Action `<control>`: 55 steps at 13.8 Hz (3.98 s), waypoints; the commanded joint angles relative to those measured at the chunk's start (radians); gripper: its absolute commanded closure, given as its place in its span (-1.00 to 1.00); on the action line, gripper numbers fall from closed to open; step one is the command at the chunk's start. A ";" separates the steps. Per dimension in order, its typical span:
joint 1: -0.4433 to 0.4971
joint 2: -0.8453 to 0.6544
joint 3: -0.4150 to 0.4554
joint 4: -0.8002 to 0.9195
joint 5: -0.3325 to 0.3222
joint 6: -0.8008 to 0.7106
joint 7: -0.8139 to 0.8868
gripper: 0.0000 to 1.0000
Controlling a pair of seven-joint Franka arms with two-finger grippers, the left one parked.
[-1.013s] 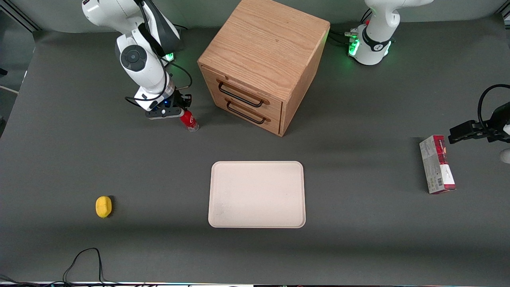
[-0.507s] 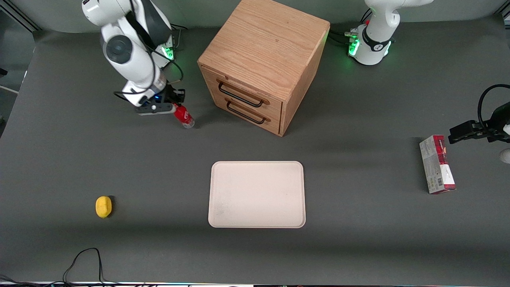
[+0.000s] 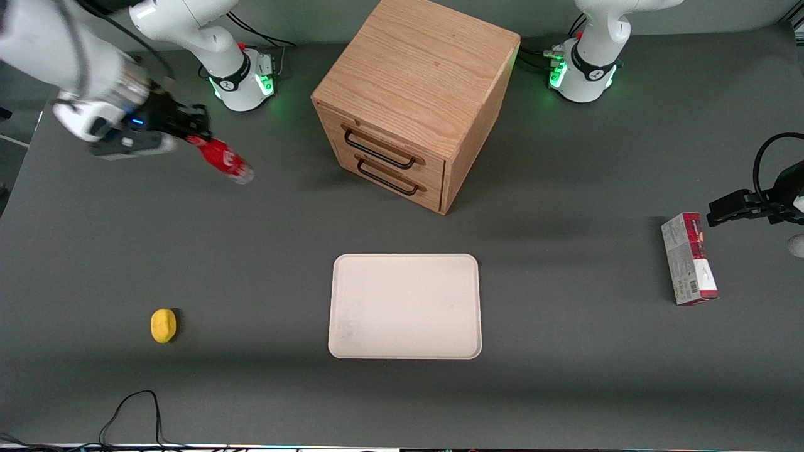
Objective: Place coke bottle on tray
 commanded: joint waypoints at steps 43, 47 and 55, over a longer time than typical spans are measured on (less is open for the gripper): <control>-0.008 1.232 0.102 1.083 0.184 0.360 0.518 -0.99; 0.005 1.229 0.099 1.080 0.184 0.363 0.520 -1.00; -0.001 1.029 0.099 0.900 0.153 0.182 0.395 -1.00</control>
